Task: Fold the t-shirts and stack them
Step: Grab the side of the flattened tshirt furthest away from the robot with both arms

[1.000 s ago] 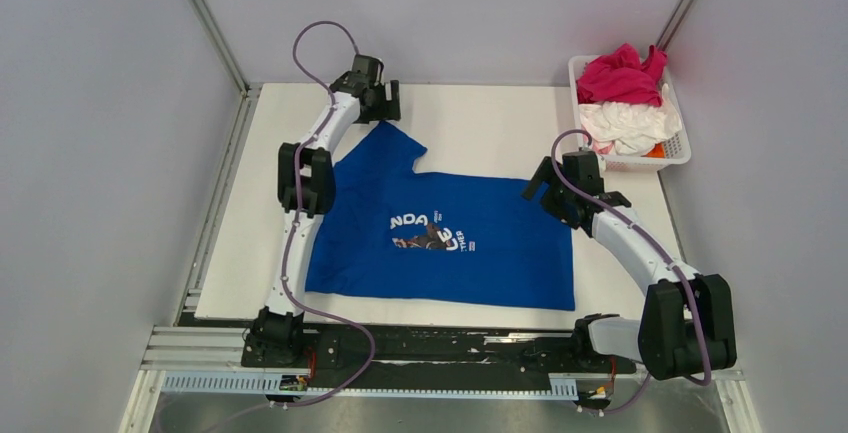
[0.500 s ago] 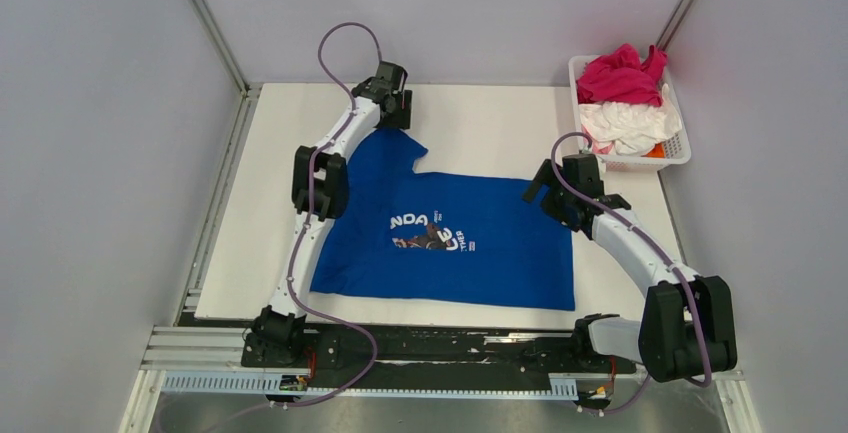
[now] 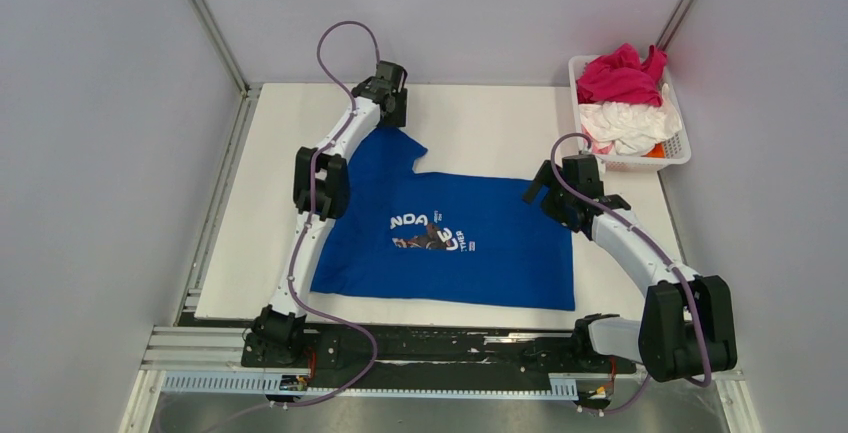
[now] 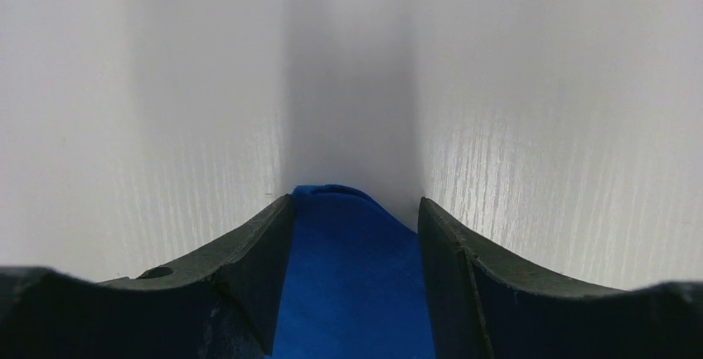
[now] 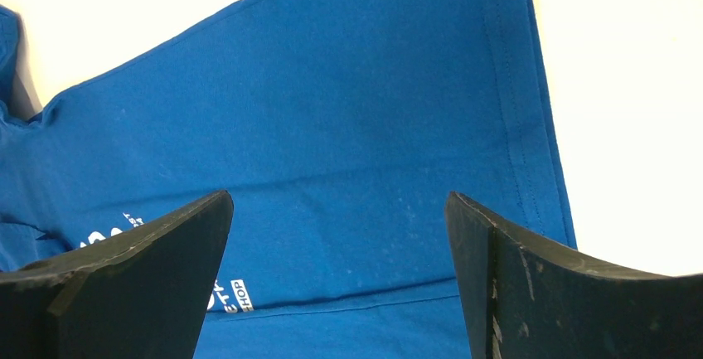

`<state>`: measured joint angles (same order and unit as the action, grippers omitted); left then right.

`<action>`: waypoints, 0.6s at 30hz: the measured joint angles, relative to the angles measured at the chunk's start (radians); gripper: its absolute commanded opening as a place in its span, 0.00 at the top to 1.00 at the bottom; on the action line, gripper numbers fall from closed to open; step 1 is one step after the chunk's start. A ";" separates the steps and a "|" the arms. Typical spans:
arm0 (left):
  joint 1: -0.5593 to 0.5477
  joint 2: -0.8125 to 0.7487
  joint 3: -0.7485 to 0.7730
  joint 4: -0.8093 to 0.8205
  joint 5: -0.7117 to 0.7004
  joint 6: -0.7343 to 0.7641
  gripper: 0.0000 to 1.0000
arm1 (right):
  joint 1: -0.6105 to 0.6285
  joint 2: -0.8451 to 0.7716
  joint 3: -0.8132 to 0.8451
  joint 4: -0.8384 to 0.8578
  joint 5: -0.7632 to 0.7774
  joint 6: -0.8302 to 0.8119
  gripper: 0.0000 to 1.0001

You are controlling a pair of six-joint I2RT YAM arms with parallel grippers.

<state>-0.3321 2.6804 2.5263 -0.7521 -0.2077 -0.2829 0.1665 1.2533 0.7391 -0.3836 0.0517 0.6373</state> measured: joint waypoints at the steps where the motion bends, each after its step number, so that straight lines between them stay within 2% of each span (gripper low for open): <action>1: 0.000 0.004 0.007 0.001 -0.003 0.000 0.36 | 0.000 0.001 0.000 0.000 0.000 0.000 0.00; 5: 0.001 0.012 0.020 0.000 -0.005 0.000 0.38 | 0.000 0.006 0.000 0.000 0.001 -0.003 0.00; 14: 0.001 0.013 0.020 0.000 0.000 -0.006 0.48 | 0.000 0.009 0.000 0.000 0.003 -0.005 0.00; 18: 0.006 0.013 0.020 -0.006 0.008 -0.019 0.57 | 0.000 0.009 0.000 0.000 0.004 -0.006 0.00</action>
<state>-0.3256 2.6934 2.5465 -0.7586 -0.1997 -0.3016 0.1665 1.2625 0.7391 -0.3836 0.0559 0.6312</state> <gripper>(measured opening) 0.478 0.998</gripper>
